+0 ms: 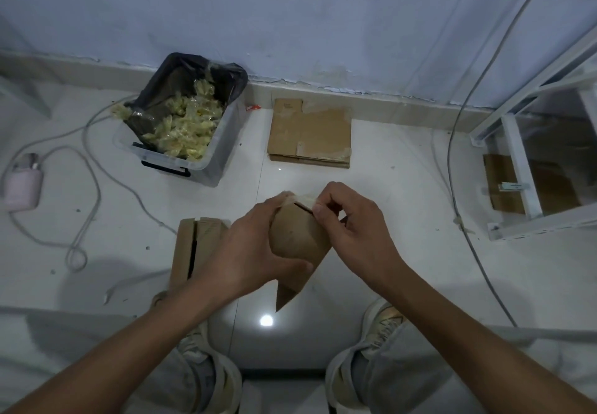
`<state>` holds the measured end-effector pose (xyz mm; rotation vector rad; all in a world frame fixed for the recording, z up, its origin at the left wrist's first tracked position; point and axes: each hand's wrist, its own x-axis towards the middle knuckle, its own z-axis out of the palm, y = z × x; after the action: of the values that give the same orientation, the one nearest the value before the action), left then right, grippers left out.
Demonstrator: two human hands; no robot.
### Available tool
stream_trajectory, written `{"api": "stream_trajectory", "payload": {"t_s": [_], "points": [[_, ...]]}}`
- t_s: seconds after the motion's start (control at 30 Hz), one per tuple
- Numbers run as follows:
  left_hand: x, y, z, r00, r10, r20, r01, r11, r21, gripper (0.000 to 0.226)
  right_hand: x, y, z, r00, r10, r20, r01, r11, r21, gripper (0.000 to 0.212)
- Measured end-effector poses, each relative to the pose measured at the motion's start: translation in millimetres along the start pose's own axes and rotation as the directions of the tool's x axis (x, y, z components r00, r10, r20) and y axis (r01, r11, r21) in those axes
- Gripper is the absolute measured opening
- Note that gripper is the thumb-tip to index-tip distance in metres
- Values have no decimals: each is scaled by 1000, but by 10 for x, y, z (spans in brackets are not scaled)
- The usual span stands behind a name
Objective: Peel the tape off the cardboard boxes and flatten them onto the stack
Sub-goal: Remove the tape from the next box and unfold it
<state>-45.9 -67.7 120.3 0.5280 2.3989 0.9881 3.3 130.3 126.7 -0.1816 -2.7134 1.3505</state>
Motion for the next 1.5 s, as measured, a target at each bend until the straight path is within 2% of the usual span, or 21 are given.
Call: {"api": "stream_trajectory", "payload": {"t_s": [0.1, 0.2, 0.3, 0.43, 0.6, 0.67, 0.7, 0.77, 0.8, 0.87, 0.93, 1.03, 1.2, 1.27, 1.33, 1.37, 1.5], "points": [[-3, 33, 103, 995, 91, -44, -88, 993, 74, 121, -6, -76, -78, 993, -112, 40, 117, 981, -156, 20], [-6, 29, 151, 978, 193, -84, -170, 960, 223, 119, -1, -131, -161, 953, -278, 121, 303, 876, -376, 27], [11, 30, 130, 953, 271, -138, -199, 898, 392, 114, -28, -127, -166, 916, -357, 184, 401, 785, -473, 28], [12, 48, 66, 927, 331, -174, -170, 788, 592, 115, -61, -114, -123, 921, -348, 174, 385, 756, -529, 38], [-25, 100, 43, 908, 369, -197, -139, 711, 689, 109, -65, -56, -80, 943, -329, 51, 305, 790, -532, 29], [-22, 102, 43, 899, 386, -208, -135, 696, 706, 106, -41, -58, -62, 964, -264, -1, 234, 855, -462, 32], [-21, 107, 34, 892, 396, -218, -133, 692, 710, 105, -31, -63, -50, 977, -214, -13, 193, 907, -373, 33], [-7, 106, 11, 881, 407, -241, -129, 696, 706, 104, -16, -77, -34, 995, -96, 12, 97, 993, -65, 38], [0, 99, 0, 878, 405, -254, -129, 713, 690, 104, -9, -89, -46, 998, -31, 50, 25, 993, 112, 39], [4, 83, -6, 881, 386, -274, -145, 771, 620, 107, 19, -114, -100, 984, 89, 152, -145, 900, 411, 40], [7, 60, 7, 890, 361, -278, -178, 837, 517, 110, 54, -121, -168, 962, 157, 224, -258, 796, 548, 41], [18, 55, -5, 911, 337, -239, -209, 875, 436, 113, 89, -126, -232, 945, 200, 260, -321, 717, 618, 42], [57, 83, -101, 954, 264, -142, -219, 938, 270, 113, 117, -147, -293, 930, 217, 297, -363, 674, 643, 43], [36, 134, -85, 954, 263, -141, -196, 909, 368, 118, 129, -176, -303, 927, 237, 289, -368, 717, 592, 44], [-45, 191, 15, 925, 341, -168, -197, 808, 556, 119, 125, -226, -290, 927, 258, 272, -371, 739, 562, 44], [-79, 218, 65, 917, 363, -167, -202, 782, 590, 119, 119, -246, -282, 923, 271, 274, -384, 720, 578, 43], [-57, 246, 84, 913, 351, -208, -192, 821, 538, 110, 64, -274, -254, 910, 257, 326, -409, 689, 598, 44]]}}
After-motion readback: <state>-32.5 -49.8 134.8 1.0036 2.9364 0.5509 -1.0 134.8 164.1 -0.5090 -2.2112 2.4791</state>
